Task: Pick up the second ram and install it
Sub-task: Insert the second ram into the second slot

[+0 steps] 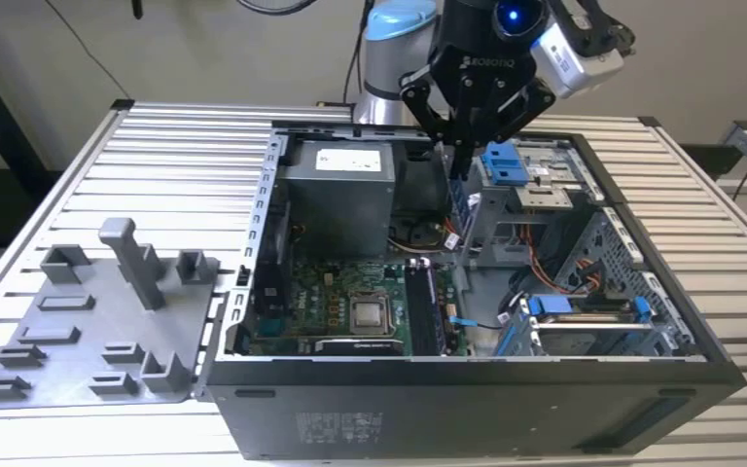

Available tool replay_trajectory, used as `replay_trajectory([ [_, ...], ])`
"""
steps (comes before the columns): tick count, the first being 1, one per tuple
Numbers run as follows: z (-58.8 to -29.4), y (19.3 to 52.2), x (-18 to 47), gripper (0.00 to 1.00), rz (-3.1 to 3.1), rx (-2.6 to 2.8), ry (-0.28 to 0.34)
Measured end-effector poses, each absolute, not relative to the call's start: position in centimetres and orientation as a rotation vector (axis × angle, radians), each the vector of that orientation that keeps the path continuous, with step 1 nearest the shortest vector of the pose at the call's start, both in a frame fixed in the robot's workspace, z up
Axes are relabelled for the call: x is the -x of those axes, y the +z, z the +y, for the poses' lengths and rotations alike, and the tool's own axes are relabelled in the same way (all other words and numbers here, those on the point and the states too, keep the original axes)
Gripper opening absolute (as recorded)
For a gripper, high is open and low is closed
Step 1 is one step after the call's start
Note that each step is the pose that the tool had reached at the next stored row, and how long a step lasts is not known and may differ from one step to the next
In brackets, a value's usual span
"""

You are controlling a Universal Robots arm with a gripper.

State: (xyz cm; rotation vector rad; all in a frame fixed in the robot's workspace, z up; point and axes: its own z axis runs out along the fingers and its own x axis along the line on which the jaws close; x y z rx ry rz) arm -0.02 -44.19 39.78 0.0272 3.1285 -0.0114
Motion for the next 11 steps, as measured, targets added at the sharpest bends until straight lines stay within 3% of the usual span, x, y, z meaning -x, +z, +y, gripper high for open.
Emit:
replay_trajectory([
  [11,-44.19,39.05,0.02,0.13,3.129,-0.027,-0.013],
])
